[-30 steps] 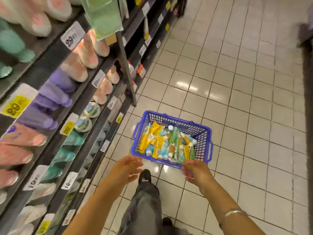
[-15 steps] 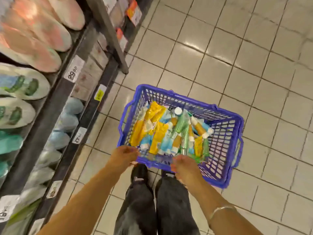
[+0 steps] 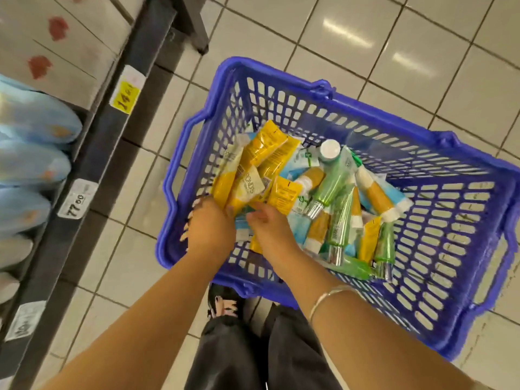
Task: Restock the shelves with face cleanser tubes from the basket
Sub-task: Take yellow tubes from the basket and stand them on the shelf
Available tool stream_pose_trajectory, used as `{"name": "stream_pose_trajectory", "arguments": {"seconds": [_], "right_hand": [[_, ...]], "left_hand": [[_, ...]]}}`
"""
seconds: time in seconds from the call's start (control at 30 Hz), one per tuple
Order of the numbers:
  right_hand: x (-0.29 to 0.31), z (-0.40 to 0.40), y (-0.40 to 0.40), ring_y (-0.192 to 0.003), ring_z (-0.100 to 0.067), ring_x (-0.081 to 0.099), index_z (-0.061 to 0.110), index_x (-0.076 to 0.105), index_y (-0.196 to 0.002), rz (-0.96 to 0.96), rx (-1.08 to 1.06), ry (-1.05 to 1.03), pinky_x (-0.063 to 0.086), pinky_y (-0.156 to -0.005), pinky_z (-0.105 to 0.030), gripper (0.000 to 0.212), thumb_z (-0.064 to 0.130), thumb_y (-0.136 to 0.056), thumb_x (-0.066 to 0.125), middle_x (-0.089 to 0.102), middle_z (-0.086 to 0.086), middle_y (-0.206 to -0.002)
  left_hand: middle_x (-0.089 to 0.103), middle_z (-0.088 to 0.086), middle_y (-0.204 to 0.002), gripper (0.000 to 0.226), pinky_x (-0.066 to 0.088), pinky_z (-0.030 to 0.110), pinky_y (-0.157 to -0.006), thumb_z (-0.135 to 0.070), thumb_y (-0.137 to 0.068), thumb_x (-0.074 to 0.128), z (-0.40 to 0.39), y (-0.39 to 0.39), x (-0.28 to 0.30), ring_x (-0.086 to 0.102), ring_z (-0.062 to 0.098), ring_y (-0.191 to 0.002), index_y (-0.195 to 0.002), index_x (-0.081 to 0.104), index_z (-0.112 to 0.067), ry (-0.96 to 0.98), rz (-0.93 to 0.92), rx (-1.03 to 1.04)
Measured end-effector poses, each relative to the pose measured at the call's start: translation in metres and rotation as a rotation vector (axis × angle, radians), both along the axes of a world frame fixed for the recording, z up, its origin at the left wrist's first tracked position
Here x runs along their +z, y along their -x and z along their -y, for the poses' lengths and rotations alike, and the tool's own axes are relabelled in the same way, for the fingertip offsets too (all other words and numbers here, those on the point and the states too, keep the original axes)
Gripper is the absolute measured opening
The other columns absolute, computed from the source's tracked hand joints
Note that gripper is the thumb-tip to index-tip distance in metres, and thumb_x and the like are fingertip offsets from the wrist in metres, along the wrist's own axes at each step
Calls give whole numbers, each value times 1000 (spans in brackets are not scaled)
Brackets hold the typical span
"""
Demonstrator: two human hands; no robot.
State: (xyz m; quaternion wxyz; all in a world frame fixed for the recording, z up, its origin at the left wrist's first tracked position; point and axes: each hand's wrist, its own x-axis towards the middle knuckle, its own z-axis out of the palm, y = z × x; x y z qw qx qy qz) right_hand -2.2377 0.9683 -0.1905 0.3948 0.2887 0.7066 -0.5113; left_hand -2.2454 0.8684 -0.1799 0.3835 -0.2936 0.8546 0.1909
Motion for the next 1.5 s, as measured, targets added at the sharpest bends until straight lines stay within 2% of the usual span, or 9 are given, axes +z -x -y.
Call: {"name": "stream_pose_trajectory", "arguments": {"seconds": [0.2, 0.3, 0.4, 0.63, 0.77, 1.0, 1.23, 1.37, 1.5], "right_hand": [[-16, 26, 28, -84, -25, 59, 9, 58, -108, 129, -222, -18, 44, -68, -30, 34, 38, -94, 47, 63, -8, -93], [-24, 31, 30, -109, -32, 58, 7, 56, -122, 103, -268, -119, 45, -89, -37, 36, 30, -97, 45, 62, -15, -119], [-25, 28, 20, -108, -27, 58, 11, 55, -124, 70, -464, -68, 46, -96, -43, 32, 25, -97, 45, 62, -11, -119], [-16, -45, 2, -87, -15, 61, 22, 48, -117, 95, -985, 308, 48, -87, -35, 23, 31, -98, 40, 63, -2, -95], [-12, -77, 2, -92, -23, 63, 17, 54, -116, 161, -1113, 294, 51, -71, -38, 36, 43, -95, 39, 65, -7, -96], [-3, -87, -5, -60, -16, 57, 15, 58, -91, 314, -948, 331, 47, -61, -32, 38, 49, -92, 41, 61, -2, -61], [57, -70, -6, -45, -17, 60, 7, 59, -95, 364, -904, 467, 53, -47, -24, 39, 45, -89, 49, 65, -8, -63], [117, -55, 9, -47, -17, 63, 6, 59, -97, 279, -886, 486, 55, -46, -27, 33, 37, -90, 50, 67, -8, -59], [196, -34, 28, -56, -18, 67, 3, 61, -95, 178, -813, 635, 55, -49, -29, 24, 18, -79, 51, 70, -9, -69]], "left_hand": [[25, 27, -144, 55, 21, 48, -107, -33, -97, 38, -11, -7, -4, 27, 45, -131, -139, 22, 0, 81, 0, -121], [31, 27, -140, 47, 26, 48, -104, -24, -99, 35, -10, -4, -5, 31, 43, -129, -137, 26, 2, 65, 4, -82], [45, 26, -130, 39, 37, 47, -98, -21, -99, 33, -8, 1, -7, 45, 40, -119, -130, 33, 2, 1, -67, 23], [57, 23, -118, 52, 47, 45, -77, -21, -94, 51, -3, 18, -19, 57, 40, -102, -136, 28, -2, -133, -126, 158], [53, 23, -122, 57, 44, 44, -83, -21, -85, 65, -5, 21, -31, 52, 40, -109, -129, 38, 1, -159, -124, 157], [59, 10, -102, 39, 46, 34, -71, -31, -81, 69, -4, 22, -34, 55, 26, -87, -108, 50, -10, -277, -106, 111], [69, -7, -89, 19, 54, 29, -66, -28, -84, 66, 14, 9, 22, 67, 13, -79, -100, 55, -28, -701, -78, 528], [70, -8, -80, 16, 47, 14, -45, -26, -82, 67, 26, 6, 84, 65, -3, -57, -92, 55, -30, -787, -192, 641], [73, -1, -94, 26, 57, 30, -63, -18, -82, 63, 43, 12, 166, 71, 13, -80, -107, 59, -26, -947, -283, 765]]}}
